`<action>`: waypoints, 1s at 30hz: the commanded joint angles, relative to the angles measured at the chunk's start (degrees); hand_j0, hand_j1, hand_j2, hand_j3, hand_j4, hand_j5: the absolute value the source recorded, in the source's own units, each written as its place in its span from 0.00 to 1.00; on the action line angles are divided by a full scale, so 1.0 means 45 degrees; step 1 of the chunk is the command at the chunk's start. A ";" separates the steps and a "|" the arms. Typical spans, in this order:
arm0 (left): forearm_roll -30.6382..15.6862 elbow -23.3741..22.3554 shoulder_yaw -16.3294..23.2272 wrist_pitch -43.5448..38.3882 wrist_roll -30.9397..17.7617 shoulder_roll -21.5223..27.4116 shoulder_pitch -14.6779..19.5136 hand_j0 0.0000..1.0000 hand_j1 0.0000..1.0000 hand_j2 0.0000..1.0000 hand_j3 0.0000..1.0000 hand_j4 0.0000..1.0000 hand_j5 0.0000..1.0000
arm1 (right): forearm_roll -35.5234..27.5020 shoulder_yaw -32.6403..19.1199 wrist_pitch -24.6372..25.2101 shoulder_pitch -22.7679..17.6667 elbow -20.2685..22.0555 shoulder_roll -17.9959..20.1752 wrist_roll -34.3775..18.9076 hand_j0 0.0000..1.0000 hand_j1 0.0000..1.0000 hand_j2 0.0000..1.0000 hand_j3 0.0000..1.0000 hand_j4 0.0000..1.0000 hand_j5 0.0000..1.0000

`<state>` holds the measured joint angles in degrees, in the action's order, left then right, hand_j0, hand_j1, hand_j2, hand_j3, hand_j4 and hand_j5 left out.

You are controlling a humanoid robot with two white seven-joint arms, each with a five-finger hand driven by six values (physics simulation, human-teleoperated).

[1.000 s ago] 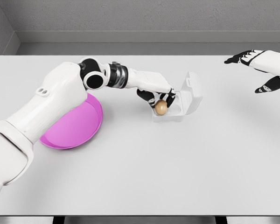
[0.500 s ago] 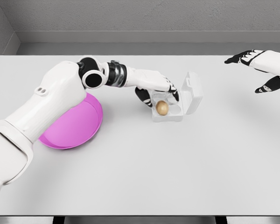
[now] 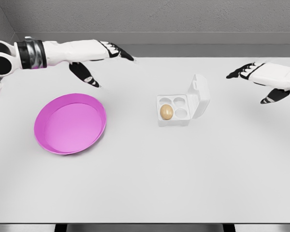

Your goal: Pack egg into the box and close the box lid

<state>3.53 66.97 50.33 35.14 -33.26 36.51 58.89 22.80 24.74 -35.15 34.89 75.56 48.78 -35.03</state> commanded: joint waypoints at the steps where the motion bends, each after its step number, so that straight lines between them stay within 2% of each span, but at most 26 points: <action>1: -0.0335 -0.0332 -0.0267 -0.0031 0.0008 0.0539 0.0000 1.00 1.00 1.00 1.00 1.00 1.00 | 0.0499 0.0633 0.0034 0.0000 0.0005 -0.0293 0.0006 1.00 1.00 1.00 1.00 1.00 1.00; 4: -0.0335 -0.0430 -0.0345 -0.0031 0.0008 0.0578 -0.0078 1.00 1.00 1.00 1.00 1.00 1.00 | 0.1300 0.0712 0.0034 0.0000 -0.0014 -0.0957 0.0006 1.00 1.00 1.00 1.00 1.00 1.00; 9: -0.0354 -0.0469 -0.0442 -0.0031 0.0027 0.0598 -0.0176 1.00 1.00 1.00 1.00 1.00 1.00 | 0.1417 0.0732 0.0034 0.0234 -0.1049 -0.1524 0.0006 1.00 1.00 1.00 1.00 1.00 1.00; 12: -0.0354 -0.0469 -0.0443 -0.0031 0.0027 0.0598 -0.0195 1.00 1.00 1.00 1.00 1.00 1.00 | 0.2120 0.0732 0.0034 0.0293 -0.1147 -0.1778 0.0006 1.00 1.00 1.00 1.00 1.00 1.00; 22: -0.0354 -0.0469 -0.0443 -0.0031 0.0008 0.0598 -0.0195 1.00 1.00 1.00 1.00 1.00 1.00 | 0.2354 0.0712 0.0034 0.0293 -0.1089 -0.1895 0.0006 1.00 1.00 1.00 1.00 1.00 1.00; 30: -0.0354 -0.0645 -0.0443 -0.0031 0.0008 0.0578 -0.0195 1.00 1.00 1.00 1.00 1.00 1.00 | 0.1632 0.0654 0.0034 0.0313 -0.0776 -0.1836 0.0006 1.00 1.00 1.00 1.00 1.00 1.00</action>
<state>2.33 64.14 48.41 35.15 -33.20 39.09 58.01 31.43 27.78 -35.15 36.30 71.70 40.39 -35.02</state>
